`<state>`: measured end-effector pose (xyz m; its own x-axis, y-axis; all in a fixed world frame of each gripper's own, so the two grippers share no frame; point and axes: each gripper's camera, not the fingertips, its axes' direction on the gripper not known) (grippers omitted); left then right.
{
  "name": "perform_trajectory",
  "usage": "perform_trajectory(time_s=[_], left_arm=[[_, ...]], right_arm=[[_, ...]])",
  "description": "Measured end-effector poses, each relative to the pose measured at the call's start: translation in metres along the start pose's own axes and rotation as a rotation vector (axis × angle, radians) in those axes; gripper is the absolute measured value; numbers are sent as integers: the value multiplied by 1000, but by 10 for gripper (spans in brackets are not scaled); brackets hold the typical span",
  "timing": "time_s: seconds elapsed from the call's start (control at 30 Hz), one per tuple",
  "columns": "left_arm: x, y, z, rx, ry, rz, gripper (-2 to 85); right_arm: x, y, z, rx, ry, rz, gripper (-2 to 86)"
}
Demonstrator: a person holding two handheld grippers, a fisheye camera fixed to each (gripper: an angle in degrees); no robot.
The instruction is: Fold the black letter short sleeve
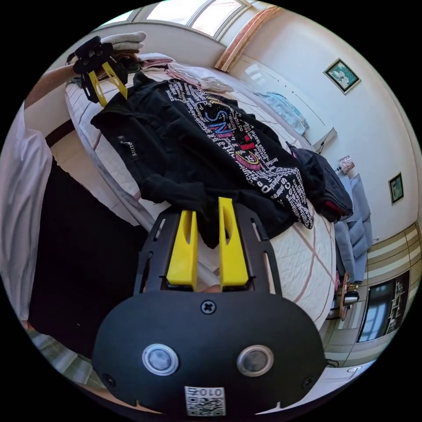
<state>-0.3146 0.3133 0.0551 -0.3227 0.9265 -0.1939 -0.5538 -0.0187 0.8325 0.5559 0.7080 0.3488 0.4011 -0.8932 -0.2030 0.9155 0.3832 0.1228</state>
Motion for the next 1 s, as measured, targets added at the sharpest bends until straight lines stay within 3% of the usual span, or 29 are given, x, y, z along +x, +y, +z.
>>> perform_trajectory(time_s=[0.2,0.37,0.43,0.6,0.77,0.87,1.0], left_arm=[[-15,-15,9,-70,126,34,84],[-43,6,14,5,307,-108,86],[-47,17,17,48,339,-161,84],[-57,38,26,72,395,-318,71],[-42,57,19,105,361,-302,56],[-31,65,15,92,293,-309,40],[-40,103,7,159,420,-473,15]], right_arm=[[13,2,5,35,-44,-70,43],[64,2,-30,106,-248,157,17],[86,-5,-70,219,-218,218,13],[84,-29,-97,189,-150,139,11],[94,-43,-129,264,-157,262,10],[85,-64,-146,220,-70,199,10],[79,-65,-153,129,-7,221,11]])
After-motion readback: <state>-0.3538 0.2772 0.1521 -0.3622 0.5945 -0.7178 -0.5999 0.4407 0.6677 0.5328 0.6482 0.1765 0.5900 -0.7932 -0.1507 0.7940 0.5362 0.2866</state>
